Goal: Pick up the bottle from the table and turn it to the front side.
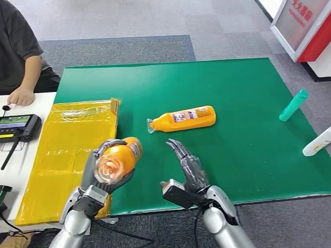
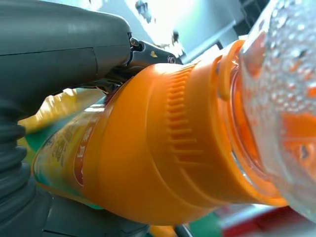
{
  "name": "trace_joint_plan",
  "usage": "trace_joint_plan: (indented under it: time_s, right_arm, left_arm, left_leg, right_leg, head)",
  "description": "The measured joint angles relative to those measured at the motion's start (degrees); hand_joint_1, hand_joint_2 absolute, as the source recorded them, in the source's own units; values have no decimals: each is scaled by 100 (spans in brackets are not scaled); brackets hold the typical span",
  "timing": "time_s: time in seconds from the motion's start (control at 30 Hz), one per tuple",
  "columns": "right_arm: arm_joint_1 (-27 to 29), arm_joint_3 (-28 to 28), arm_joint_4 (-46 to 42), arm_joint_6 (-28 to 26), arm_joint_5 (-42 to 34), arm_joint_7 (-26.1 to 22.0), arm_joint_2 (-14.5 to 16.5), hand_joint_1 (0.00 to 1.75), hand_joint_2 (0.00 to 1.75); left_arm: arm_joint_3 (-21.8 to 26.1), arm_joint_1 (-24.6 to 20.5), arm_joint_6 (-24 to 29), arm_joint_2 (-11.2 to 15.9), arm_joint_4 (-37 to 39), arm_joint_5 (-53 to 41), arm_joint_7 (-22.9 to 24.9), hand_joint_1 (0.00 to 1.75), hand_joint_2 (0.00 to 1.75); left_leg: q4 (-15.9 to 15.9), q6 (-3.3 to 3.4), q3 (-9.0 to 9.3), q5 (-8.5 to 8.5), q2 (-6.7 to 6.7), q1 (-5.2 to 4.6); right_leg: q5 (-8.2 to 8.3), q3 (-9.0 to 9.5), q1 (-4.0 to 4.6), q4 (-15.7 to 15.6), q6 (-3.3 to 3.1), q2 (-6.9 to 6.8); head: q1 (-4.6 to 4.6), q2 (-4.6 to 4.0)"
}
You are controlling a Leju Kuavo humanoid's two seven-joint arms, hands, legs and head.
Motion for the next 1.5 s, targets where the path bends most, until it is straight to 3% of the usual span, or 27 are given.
trace_joint_plan:
  time_s: [0.2,0.33,0.6,0.83,1.2,1.43,1.5]
  right_arm:
    - [175,-203,-250,7,23,38,0,0,175]
    - [210,-292,-351,5,36,41,0,0,175]
    - [262,-409,-469,8,39,46,1,0,175]
    - [346,-576,-515,65,37,49,67,0,175]
    - [391,-699,-515,115,21,45,128,0,175]
    - [376,-737,-506,377,-320,-74,152,0,175]
    - [354,-739,-505,407,-355,-71,166,0,175]
  left_arm:
    - [-161,-224,760,249,-324,-1512,1070,175,175]
    - [-284,-450,566,415,-351,-2050,1732,175,175]
    - [-499,-684,327,613,-348,-2383,2194,175,175]
    - [-609,-1079,-244,791,63,-2984,3490,175,175]
    - [-620,-1300,-382,952,643,-3229,3844,175,175]
    - [-635,-1573,-884,1099,1176,-3372,4124,175,175]
    - [-649,-1667,-939,1128,1331,-3374,4119,175,87]
  left_leg:
    - [0,0,0,0,0,0]
    - [0,-1,0,1,0,0]
    - [0,-3,0,2,0,0]
    - [0,-7,0,5,0,1]
    - [0,-10,-1,6,1,2]
    - [0,-13,-1,9,1,6]
    - [0,-14,-1,10,1,7]
  right_leg:
    - [0,0,0,0,0,0]
    - [1,1,0,0,0,0]
    - [1,-1,0,0,-1,1]
    - [3,-2,1,1,-3,1]
    - [4,-4,1,2,-6,1]
    - [5,-3,5,5,-8,1]
    - [6,-3,7,5,-9,1]
  head:
    - [1,0]
    - [0,0]
    - [0,0]
    - [1,0]
    - [0,0]
    - [1,0]
    - [1,0]
